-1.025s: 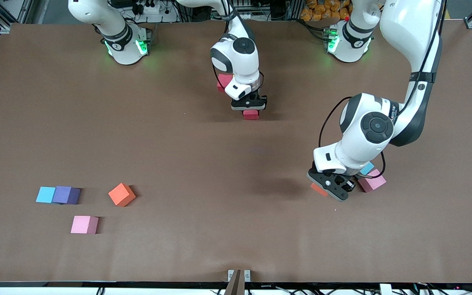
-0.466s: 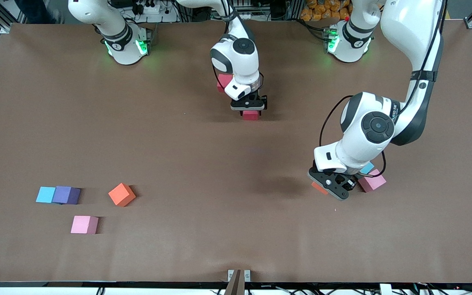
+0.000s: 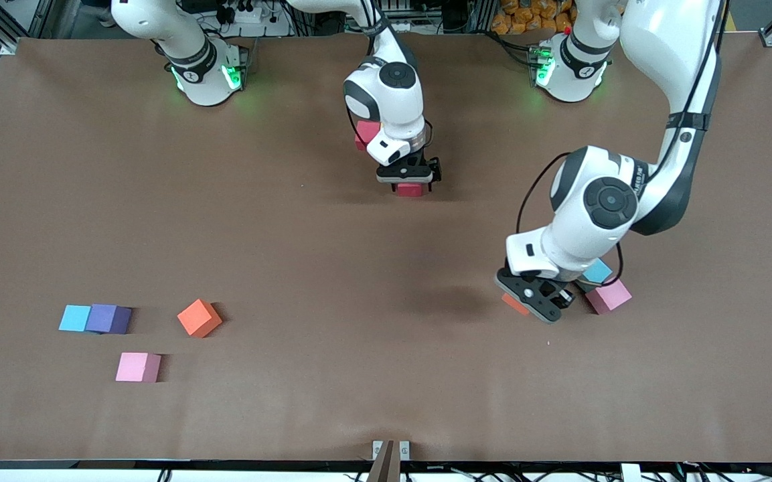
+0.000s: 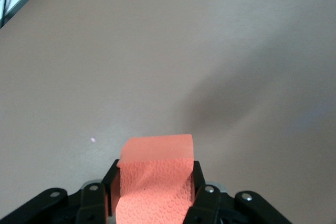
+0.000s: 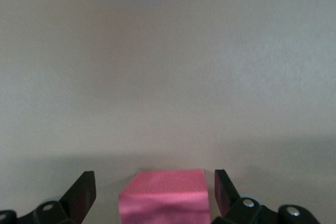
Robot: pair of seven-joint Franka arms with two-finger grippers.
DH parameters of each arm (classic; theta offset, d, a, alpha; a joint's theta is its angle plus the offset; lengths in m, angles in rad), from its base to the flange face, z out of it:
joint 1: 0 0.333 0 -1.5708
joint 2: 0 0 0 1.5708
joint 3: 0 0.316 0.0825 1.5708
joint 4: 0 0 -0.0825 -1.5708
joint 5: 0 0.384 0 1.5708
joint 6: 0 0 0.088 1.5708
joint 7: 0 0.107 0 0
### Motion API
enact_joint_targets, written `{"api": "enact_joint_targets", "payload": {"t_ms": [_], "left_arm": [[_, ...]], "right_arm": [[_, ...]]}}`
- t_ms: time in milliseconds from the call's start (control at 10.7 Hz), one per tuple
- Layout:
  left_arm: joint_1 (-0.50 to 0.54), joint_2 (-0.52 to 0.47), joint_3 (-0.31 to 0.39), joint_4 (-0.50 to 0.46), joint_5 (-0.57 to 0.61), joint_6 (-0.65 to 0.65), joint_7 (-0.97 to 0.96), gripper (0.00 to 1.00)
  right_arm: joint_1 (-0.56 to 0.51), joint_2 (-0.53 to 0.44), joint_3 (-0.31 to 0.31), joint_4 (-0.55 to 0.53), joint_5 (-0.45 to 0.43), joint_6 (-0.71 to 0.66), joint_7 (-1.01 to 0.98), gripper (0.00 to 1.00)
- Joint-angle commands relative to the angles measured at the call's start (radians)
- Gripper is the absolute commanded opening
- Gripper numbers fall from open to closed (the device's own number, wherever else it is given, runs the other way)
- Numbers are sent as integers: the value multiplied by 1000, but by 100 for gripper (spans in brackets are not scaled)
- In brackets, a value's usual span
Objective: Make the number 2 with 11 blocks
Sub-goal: 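Carry orange with the left gripper while the right gripper reaches the other orange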
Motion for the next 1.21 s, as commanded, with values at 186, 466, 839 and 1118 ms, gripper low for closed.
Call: {"api": "enact_joint_targets", "payload": {"t_ms": [186, 466, 839, 1118], "left_arm": [[10, -84, -44, -24, 12, -150, 46, 36], [13, -116, -47, -24, 12, -223, 63, 36], [18, -109, -133, -28, 10, -229, 60, 36], [13, -104, -200, -36, 15, -229, 126, 36]], "right_arm": [[-28, -56, -71, -6, 1, -69, -220, 100], [-210, -108, -72, 20, 4, -199, -624, 100], [-457, -159, -68, 26, 11, -324, -1136, 100], [-597, -162, -68, 28, 12, -318, -1446, 100]]}}
